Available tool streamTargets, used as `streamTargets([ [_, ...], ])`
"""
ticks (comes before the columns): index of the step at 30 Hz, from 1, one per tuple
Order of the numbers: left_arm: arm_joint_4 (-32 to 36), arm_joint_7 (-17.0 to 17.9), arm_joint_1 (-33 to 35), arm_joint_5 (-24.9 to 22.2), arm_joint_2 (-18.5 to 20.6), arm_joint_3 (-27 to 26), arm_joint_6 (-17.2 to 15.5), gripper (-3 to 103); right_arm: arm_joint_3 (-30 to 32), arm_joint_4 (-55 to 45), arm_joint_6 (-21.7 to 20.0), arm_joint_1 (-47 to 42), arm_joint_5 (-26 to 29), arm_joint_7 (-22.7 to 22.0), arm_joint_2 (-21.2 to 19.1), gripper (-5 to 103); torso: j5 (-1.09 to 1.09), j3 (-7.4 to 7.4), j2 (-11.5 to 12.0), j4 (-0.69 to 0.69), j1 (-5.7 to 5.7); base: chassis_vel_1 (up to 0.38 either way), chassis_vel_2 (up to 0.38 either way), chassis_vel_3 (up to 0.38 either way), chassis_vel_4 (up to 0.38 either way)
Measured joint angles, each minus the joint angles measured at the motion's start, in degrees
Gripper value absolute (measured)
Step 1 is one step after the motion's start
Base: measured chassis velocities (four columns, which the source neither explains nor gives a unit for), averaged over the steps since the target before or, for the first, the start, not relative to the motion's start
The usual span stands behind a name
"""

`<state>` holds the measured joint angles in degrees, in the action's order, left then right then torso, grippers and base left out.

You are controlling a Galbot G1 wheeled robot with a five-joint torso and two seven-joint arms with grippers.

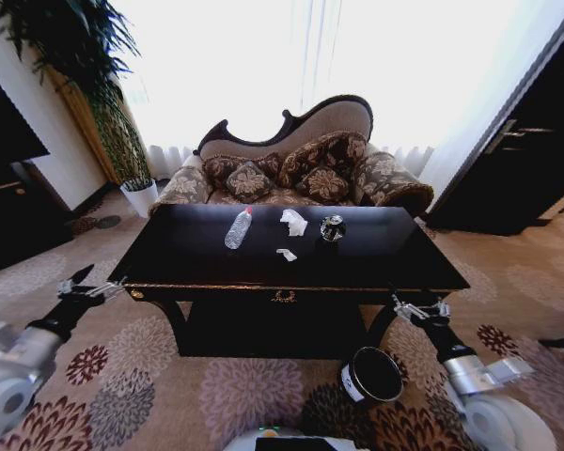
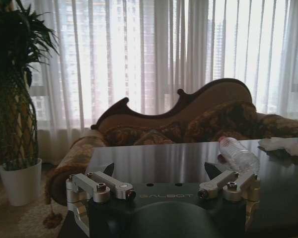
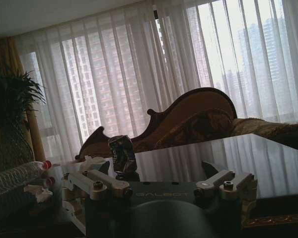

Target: Move to the front of the table and place the trash on the table into the trash bin.

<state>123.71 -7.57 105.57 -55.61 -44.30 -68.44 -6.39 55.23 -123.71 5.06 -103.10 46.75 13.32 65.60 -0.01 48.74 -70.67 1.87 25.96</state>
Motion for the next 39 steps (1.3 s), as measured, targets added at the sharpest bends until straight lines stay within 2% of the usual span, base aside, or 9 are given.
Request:
streamTargets([
  [7, -2.38, -0.9, -3.96, -1.62, 6.98, 4.47, -1.67, 100, 0.08, 0.99, 0.28, 0.12, -0.01, 0.0, 0.21, 100, -0.01, 0.02, 0.01, -0.02, 0.04, 0.0, 0.0, 0.0, 0.0],
  [10, -4.03, -0.83, -10.59, -1.29, 10.82, 10.73, -2.57, 100, 0.37, 1.02, 0.28, 0.4, 0.41, -0.01, 0.85, 100, 0.0, 0.02, 0.02, 0.01, 0.06, 0.0, 0.0, 0.0, 0.0],
  [12, -4.26, -0.68, -12.14, -1.37, 11.49, 12.19, -2.8, 100, 0.38, 0.96, 0.24, 0.43, 0.54, -0.01, 1.07, 100, 0.0, 0.02, 0.02, 0.0, 0.06, 0.0, 0.0, 0.0, 0.0],
  [16, -4.9, -0.3, -19.9, -1.29, 14.3, 20.25, -3.79, 100, 0.43, 0.53, 0.09, 0.53, 0.9, 0.01, 2.19, 100, 0.01, 0.02, 0.02, 0.0, 0.05, 0.0, 0.0, 0.0, 0.0],
  [19, -5.04, -0.29, -23.01, -1.08, 14.6, 23.79, -4.13, 100, 0.55, 0.51, 0.06, 0.59, 0.95, 0.02, 2.31, 100, 0.0, 0.02, 0.02, -0.01, 0.05, 0.0, 0.0, 0.0, 0.0],
  [21, -6.07, -0.23, -28.51, -1.04, 14.44, 29.25, -4.61, 100, 0.8, 0.7, 0.05, 0.66, 1.05, 0.02, 2.36, 100, 0.0, 0.02, 0.02, -0.01, 0.05, 0.0, 0.0, 0.0, 0.0],
  [28, -10.99, -0.24, -41.85, -3.25, 14.4, 39.09, -5.67, 100, 1.14, 1.48, 0.19, 0.32, 1.09, 0.09, 2.71, 100, 0.0, 0.02, 0.02, 0.0, 0.05, 0.0, 0.0, 0.0, 0.0],
  [32, -12.79, -0.76, -44.62, -3.53, 14.76, 42.32, -5.74, 100, 1.26, 1.49, 0.19, 0.41, 1.09, 0.09, 2.83, 100, 0.01, 0.02, 0.02, -0.01, 0.05, 0.0, 0.0, 0.0, 0.0],
  [39, -17.13, -0.83, -50.5, -2.35, 12.15, 49.04, -5.71, 100, 1.47, 1.95, 0.16, 0.49, 0.98, 0.1, 2.98, 100, 0.0, 0.02, 0.02, -0.02, 0.05, 0.0, 0.0, 0.0, 0.0],
])
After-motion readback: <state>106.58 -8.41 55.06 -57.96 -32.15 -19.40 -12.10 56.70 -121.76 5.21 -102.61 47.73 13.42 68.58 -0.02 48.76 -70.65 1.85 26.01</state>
